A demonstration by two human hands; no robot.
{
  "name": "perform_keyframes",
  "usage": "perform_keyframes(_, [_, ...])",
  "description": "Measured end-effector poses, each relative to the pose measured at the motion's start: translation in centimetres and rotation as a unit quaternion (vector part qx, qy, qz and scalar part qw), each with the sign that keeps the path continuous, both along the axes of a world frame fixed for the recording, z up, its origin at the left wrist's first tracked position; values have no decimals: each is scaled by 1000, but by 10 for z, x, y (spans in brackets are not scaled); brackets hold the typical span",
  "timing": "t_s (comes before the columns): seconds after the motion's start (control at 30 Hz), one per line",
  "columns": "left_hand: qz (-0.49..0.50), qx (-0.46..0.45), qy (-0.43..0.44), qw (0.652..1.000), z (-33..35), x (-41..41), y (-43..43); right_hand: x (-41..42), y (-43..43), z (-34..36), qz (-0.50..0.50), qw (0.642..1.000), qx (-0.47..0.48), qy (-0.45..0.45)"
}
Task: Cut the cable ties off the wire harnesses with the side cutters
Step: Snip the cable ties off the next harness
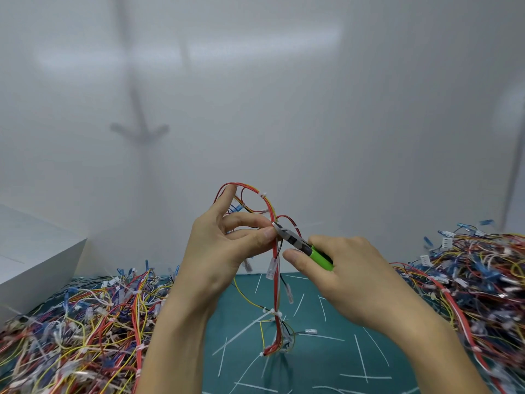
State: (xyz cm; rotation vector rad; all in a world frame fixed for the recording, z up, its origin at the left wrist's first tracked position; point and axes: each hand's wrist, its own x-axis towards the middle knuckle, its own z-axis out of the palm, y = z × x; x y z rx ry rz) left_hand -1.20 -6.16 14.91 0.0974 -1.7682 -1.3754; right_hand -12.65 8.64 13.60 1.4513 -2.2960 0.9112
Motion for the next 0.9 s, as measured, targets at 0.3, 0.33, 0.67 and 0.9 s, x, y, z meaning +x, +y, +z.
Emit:
perform_keyframes(0.3, [-12, 14, -3, 1000, 0, 0, 2, 0, 2, 1, 0, 1000, 17, -16])
perform_keyframes(0.33, [-14, 15, -4, 1000, 0, 0, 2, 0, 2, 2, 0, 1000, 21, -19])
perform_keyframes(0.67, [-30, 21, 4, 999, 1, 1, 5, 2, 3, 5, 19, 998, 22, -48])
perform_keyframes(0.9, [-37, 56, 15, 998, 2, 0, 7, 3, 0, 6, 101, 968, -38, -227])
